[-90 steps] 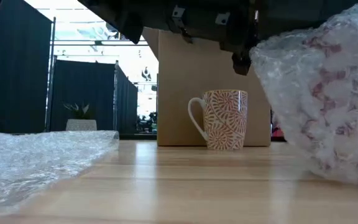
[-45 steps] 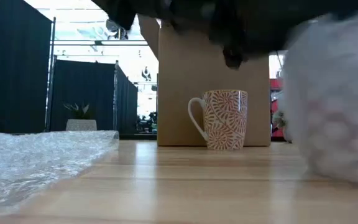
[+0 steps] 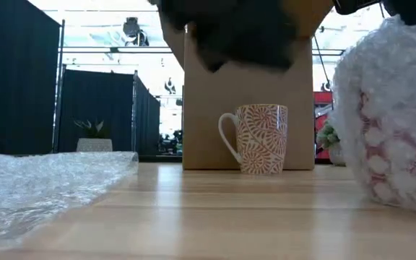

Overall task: Wrap mug
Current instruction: Wrap the red mug with the right transparent bubble wrap

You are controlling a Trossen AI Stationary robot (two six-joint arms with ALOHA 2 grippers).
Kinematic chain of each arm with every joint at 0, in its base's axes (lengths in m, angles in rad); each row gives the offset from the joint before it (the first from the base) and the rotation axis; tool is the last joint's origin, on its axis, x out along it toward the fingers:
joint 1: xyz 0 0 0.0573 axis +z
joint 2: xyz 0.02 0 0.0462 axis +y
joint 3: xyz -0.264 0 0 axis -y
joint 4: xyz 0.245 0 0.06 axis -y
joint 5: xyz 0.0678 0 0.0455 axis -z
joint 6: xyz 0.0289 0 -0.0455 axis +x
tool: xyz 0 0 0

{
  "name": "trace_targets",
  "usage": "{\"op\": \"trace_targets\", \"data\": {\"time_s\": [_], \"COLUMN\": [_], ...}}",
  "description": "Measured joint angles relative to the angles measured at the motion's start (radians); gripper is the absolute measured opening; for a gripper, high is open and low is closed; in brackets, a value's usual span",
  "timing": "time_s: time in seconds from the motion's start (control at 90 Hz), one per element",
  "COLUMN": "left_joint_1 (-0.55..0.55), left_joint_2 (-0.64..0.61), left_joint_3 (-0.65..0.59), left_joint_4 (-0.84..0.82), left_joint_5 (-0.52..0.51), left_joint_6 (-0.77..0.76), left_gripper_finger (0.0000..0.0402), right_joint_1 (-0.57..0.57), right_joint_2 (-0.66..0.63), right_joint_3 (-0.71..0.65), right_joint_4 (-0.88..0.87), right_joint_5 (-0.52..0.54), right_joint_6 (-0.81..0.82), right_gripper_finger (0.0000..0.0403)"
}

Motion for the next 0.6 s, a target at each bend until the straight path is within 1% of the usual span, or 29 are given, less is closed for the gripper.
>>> {"op": "trace_targets", "data": {"time_s": [0.078, 0.233, 0.311, 0.422, 0.6], "left_joint_1": [-0.010, -0.007, -0.001, 0.006, 0.006], "left_joint_2": [0.046, 0.139, 0.155, 0.150, 0.142], "left_joint_3": [-0.020, -0.013, 0.008, 0.039, 0.092], "left_joint_4": [0.085, 0.304, 0.315, 0.351, 0.347], "left_joint_5": [-0.034, -0.005, 0.024, 0.045, 0.046], "left_joint_6": [-0.012, -0.036, -0.071, -0.075, -0.015], "left_gripper_finger": [0.0163, 0.0163, 0.0163, 0.0164, 0.0164], "right_joint_1": [0.004, 0.004, 0.004, 0.005, 0.011], "right_joint_2": [0.003, 0.003, 0.003, 0.003, 0.002], "right_joint_3": [0.000, 0.000, 0.000, 0.000, -0.001], "right_joint_4": [0.001, 0.001, 0.002, 0.002, -0.001], "right_joint_5": [0.018, 0.033, 0.034, 0.040, 0.063], "right_joint_6": [0.001, 0.001, -0.001, -0.002, -0.003], "right_gripper_finger": [0.0000, 0.0000, 0.0000, 0.0000, 0.0000]}}
